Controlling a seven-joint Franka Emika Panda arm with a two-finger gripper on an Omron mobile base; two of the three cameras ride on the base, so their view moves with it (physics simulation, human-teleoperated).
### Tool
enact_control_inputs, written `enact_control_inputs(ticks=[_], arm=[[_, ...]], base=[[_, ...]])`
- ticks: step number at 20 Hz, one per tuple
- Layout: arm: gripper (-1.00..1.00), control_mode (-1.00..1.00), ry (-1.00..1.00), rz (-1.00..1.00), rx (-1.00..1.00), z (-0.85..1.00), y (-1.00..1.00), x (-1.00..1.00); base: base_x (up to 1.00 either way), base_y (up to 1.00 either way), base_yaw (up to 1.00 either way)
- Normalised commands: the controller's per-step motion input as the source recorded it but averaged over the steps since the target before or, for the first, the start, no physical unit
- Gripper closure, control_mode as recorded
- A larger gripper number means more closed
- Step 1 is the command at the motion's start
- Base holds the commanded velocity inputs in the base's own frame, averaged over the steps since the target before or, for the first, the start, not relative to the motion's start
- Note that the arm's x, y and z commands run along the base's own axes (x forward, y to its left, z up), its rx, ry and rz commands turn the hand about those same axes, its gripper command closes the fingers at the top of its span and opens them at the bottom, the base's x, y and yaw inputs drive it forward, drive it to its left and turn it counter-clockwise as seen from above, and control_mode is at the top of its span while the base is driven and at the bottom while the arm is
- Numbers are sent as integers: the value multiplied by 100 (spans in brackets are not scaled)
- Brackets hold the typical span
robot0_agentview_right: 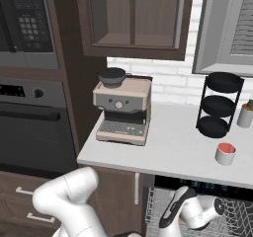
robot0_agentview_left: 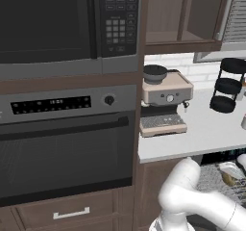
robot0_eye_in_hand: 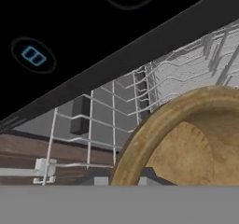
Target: Pick up the cup and bowl from the counter, place them in the dishwasher, and close the dishwasher door.
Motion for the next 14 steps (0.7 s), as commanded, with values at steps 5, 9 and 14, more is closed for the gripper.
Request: enact_control_inputs(ticks=[5, 9, 14], arm=[[100, -100, -3, -4, 0, -52, -9, 36], [100, -100, 0, -3, 0, -53, -6, 29], [100, -100, 0, -1, 0, -35, -3, 11]], base=[[0, 0, 0], [0, 0, 0], [0, 0, 0]])
